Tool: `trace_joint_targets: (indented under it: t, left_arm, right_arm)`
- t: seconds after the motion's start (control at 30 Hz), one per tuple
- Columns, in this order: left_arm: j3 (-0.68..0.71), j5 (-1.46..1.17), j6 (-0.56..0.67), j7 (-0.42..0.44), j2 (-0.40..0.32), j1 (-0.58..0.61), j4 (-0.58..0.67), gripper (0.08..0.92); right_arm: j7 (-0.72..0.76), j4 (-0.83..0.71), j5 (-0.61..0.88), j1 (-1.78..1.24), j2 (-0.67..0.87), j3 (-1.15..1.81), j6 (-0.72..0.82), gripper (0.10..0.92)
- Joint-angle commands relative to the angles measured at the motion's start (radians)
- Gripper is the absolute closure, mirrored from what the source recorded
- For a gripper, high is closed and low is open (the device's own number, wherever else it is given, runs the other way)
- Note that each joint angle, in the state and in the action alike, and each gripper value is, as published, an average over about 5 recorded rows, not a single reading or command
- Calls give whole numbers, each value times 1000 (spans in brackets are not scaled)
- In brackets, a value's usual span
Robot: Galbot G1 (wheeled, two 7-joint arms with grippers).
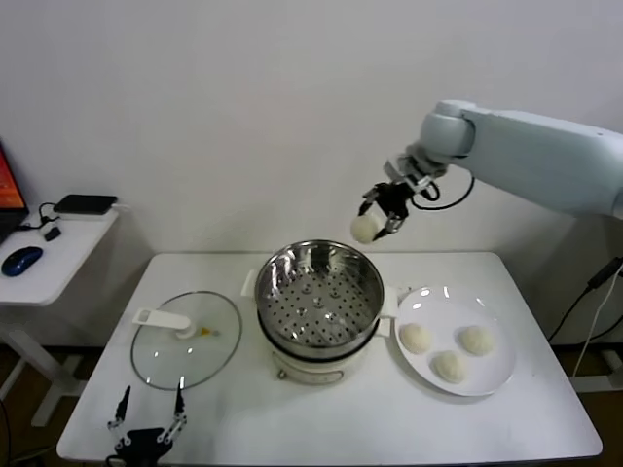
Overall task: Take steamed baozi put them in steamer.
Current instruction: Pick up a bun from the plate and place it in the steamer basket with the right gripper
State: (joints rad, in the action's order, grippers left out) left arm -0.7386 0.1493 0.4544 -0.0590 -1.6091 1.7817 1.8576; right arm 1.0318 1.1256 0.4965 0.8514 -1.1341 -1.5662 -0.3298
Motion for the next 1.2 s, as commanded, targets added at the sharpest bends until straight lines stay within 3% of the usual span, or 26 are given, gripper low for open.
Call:
trace_joint_targets:
  t: [0.03,0.17,1.2]
  left_arm:
    - [1,3,0,-2,-49,2,4,177]
    - [2,4,2,-2,-49,2,3,177]
    - [-4,-4,11,-1,-49,-20,-26,177]
  right_arm:
    - [-2,-213,-105,-47,-236,-48,-422,406]
    - [22,-336,-139,-111,-297,-38,-514,406]
    - [47,-563,-322,-332,-410,33,-543,406]
